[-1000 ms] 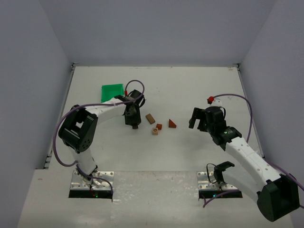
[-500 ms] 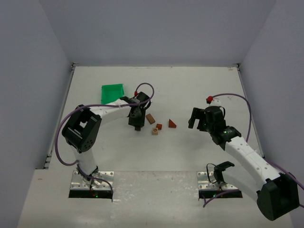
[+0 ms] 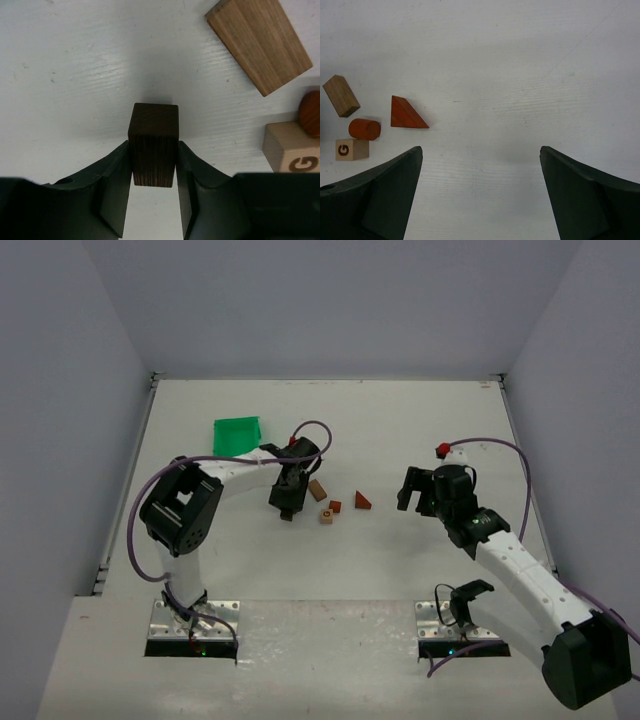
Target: Build the wood block tower
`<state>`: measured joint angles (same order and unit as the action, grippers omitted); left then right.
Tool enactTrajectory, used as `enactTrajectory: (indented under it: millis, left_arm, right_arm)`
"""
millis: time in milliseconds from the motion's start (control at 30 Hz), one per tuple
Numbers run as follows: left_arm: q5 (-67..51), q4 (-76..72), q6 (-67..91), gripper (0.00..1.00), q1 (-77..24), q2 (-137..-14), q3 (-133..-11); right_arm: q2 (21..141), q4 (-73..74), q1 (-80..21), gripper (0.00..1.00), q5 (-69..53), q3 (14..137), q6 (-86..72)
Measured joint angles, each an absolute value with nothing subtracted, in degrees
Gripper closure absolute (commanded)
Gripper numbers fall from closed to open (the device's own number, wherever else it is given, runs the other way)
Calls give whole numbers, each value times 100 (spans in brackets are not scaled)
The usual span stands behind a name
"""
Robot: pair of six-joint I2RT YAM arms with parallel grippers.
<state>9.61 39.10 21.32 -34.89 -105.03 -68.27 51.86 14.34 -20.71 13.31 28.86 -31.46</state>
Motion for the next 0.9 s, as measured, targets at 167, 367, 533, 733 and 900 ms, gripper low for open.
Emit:
enactTrajectory:
  millis: [167, 367, 533, 733, 900]
  left_arm:
    - [880, 3994, 2010, 46, -3489, -10759, -6855]
    - [880, 4010, 1976, 33, -3489, -10758, -6943]
    - [873, 4019, 1975, 14, -3489, -10713, -6943]
    - [820, 4002, 2029, 0, -3489, -10081, -6943]
    - [760, 3829, 2318, 0, -3492, -9257, -7058]
  right_arm:
    - [5083, 1415, -2071, 1, 1354, 2856, -3144]
    - [5010, 1412, -2071, 1, 1362, 2845, -3143]
    - [5009, 1409, -2071, 1, 1359, 2827, -3138]
    - [5002, 1380, -2071, 1, 1323, 2817, -3050]
    - [4916, 1345, -2071, 1, 1328, 2771, -3008]
